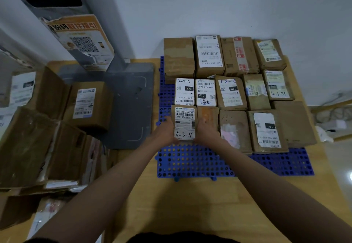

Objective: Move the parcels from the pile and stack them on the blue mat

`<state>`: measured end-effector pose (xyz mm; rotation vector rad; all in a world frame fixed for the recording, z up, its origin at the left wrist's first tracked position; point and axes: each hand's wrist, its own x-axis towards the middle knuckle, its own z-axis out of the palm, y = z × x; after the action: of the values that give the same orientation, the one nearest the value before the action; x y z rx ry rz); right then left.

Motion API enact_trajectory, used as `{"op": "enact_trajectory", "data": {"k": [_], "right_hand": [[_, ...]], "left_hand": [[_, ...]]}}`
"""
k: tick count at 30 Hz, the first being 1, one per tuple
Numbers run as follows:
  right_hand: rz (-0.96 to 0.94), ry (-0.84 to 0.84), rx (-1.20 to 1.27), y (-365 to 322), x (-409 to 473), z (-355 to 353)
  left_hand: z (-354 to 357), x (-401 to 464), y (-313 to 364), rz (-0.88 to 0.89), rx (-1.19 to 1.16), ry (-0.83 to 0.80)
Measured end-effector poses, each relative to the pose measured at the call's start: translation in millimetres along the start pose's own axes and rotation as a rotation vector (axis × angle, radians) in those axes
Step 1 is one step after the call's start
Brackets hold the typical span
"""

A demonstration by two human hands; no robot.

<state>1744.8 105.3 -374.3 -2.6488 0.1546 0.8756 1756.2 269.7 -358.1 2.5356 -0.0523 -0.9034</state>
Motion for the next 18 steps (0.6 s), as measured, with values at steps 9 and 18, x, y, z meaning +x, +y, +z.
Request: {"op": "enact_trajectory", "data": {"k": [9,18], "right_hand": [[-0.082,-0.016,-0.071,-1,-13,-15],[-0.281,-0.009,-0.201,-30,-74,-6]], "left_hand": [[-10,-6,4,-0.042,0.154,-0.048],[-3,-85,-29,-0.056,0.193,0.017]]}}
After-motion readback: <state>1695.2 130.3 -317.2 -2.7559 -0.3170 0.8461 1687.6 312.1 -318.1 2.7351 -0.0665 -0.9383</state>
